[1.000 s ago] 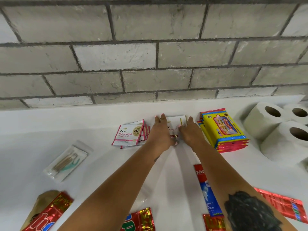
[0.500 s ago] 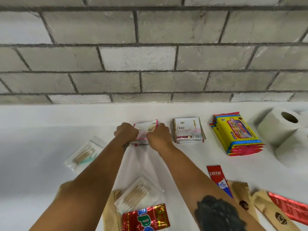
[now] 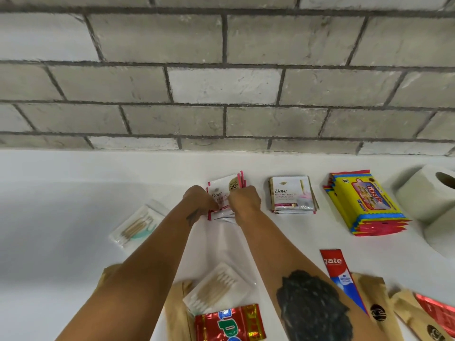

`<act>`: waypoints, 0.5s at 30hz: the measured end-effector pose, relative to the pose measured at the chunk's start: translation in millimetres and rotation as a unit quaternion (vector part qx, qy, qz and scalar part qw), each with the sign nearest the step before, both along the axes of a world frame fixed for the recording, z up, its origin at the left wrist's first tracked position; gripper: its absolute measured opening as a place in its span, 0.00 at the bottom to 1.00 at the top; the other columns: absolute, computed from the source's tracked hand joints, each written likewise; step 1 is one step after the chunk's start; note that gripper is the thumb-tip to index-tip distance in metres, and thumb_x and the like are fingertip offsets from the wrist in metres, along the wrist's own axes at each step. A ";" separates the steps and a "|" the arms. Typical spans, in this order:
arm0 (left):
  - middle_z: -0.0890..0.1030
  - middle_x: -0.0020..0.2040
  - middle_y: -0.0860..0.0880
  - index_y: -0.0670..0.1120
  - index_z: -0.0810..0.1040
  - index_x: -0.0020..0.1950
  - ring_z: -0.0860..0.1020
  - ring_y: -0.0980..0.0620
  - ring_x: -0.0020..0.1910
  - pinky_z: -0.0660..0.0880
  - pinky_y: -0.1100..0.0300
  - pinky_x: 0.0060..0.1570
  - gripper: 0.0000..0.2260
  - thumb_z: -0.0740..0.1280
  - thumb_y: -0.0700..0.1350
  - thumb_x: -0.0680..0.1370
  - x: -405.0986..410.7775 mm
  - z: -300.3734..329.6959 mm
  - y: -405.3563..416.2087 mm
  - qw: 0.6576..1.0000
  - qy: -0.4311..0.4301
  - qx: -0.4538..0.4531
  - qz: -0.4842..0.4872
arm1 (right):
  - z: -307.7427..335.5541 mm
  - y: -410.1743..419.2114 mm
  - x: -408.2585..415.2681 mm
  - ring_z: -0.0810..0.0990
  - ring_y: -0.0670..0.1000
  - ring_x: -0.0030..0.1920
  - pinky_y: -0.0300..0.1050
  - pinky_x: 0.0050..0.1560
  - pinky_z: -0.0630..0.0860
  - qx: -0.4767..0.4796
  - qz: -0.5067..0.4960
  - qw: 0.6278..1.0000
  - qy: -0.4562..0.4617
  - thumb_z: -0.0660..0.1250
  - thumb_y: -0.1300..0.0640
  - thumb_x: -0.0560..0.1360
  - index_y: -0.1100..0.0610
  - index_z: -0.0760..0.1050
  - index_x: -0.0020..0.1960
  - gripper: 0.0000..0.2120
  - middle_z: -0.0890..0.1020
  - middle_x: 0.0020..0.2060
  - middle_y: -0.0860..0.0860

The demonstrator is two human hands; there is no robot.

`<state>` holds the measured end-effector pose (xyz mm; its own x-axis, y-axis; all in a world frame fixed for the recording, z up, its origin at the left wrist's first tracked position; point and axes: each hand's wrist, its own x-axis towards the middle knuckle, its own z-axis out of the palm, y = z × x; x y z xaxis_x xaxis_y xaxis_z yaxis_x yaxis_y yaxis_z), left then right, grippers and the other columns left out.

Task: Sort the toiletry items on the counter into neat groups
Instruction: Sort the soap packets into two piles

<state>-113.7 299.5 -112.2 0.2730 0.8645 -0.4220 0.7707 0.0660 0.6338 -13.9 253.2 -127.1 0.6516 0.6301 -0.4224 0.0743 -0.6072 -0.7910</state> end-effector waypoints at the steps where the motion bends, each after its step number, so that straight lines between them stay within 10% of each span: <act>1: 0.81 0.46 0.39 0.38 0.80 0.44 0.76 0.46 0.42 0.73 0.57 0.45 0.08 0.74 0.39 0.68 -2.0 -1.5 -1.1 0.999 -0.037 -0.010 0.004 | 0.3 -4.5 -0.4 0.76 0.57 0.53 0.46 0.49 0.73 0.039 -0.010 0.999 0.014 0.61 0.64 0.74 0.63 0.71 0.60 0.15 0.77 0.52 0.57; 7: 0.83 0.51 0.43 0.42 0.75 0.58 0.82 0.44 0.50 0.80 0.44 0.48 0.33 0.75 0.43 0.53 -11.4 -8.5 -15.0 0.948 -0.312 0.035 0.047 | 3.3 -38.1 5.7 0.79 0.47 0.43 0.45 0.47 0.78 0.275 0.042 0.959 0.061 0.70 0.69 0.70 0.55 0.72 0.52 0.16 0.80 0.44 0.51; 15: 0.76 0.50 0.52 0.46 0.65 0.59 0.77 0.55 0.49 0.73 0.64 0.46 0.16 0.67 0.38 0.75 -4.8 -19.1 -37.0 0.951 -0.286 0.113 0.021 | -4.2 -47.0 -0.5 0.76 0.42 0.42 0.32 0.46 0.75 0.282 0.045 0.958 -0.003 0.62 0.75 0.71 0.53 0.62 0.67 0.30 0.74 0.42 0.44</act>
<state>-118.6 262.5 -131.3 0.3651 0.9308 -0.0166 0.2947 -0.0986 0.9505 -14.4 206.1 -131.3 0.5852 0.8108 0.0051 0.1117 -0.0744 -0.9910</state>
